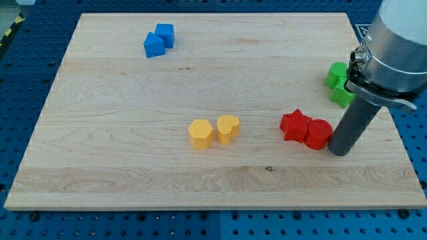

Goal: Keep the red blocks to the right side of the yellow blocks

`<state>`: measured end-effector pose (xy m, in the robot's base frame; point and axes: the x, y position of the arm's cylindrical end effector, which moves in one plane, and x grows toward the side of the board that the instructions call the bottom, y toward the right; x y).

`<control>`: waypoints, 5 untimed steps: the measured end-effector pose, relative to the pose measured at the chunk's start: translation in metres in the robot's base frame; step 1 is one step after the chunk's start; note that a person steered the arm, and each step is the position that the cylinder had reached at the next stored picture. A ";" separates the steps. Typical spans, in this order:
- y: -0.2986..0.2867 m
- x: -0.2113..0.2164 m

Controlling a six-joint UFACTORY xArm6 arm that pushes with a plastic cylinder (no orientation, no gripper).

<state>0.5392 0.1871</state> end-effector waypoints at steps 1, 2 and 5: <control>-0.002 -0.002; -0.002 -0.002; -0.007 -0.014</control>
<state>0.5253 0.1797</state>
